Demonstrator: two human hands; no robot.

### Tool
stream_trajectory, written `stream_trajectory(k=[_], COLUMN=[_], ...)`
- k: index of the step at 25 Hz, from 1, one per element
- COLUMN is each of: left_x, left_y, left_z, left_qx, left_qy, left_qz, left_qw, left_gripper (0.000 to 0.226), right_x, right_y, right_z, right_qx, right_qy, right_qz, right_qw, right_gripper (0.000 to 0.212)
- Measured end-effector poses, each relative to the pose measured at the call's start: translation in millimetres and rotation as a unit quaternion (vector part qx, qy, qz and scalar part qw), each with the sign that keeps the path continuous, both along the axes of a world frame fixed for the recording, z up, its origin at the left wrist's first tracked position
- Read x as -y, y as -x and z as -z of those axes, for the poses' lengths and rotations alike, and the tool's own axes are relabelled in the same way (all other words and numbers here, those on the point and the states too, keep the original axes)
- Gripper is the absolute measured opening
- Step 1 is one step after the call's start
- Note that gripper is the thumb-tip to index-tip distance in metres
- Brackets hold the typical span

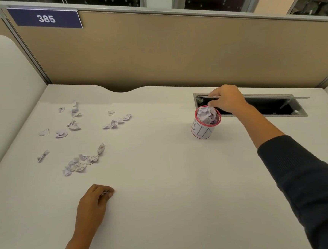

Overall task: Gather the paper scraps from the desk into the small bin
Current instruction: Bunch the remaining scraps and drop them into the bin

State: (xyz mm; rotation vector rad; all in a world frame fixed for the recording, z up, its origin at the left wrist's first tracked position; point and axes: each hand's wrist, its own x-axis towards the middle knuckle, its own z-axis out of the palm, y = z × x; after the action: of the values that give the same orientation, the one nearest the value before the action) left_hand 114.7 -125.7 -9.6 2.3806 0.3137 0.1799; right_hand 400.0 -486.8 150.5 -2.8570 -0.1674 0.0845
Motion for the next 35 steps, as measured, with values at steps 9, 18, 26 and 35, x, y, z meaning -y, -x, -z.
stream_trajectory(k=[9,18,26,35], left_x=[9.9,20.7,20.3,43.1], left_y=[3.9,3.6,-3.8,-41.8], left_z=[3.5,7.0,11.0,17.3], left_qx=[0.012,0.044,0.055,0.074], left_qy=[-0.01,-0.026,-0.039,-0.044], left_qz=[-0.046,-0.09,-0.093,-0.023], left_qw=[0.999,0.995,0.993,0.996], left_gripper=[0.021,0.02,0.02,0.024], right_x=[-14.9,-17.3,27.8,59.2], right_y=[-1.2,-11.5,-4.4,10.6], right_z=[38.5,58.5,17.8,85.2], right_qx=[-0.096,-0.114,0.025,0.005], right_qy=[0.148,0.164,-0.208,-0.328], right_qz=[-0.094,-0.129,0.058,0.177], right_qw=[0.98,0.971,0.976,0.928], right_gripper=[0.029,0.027,0.017,0.014])
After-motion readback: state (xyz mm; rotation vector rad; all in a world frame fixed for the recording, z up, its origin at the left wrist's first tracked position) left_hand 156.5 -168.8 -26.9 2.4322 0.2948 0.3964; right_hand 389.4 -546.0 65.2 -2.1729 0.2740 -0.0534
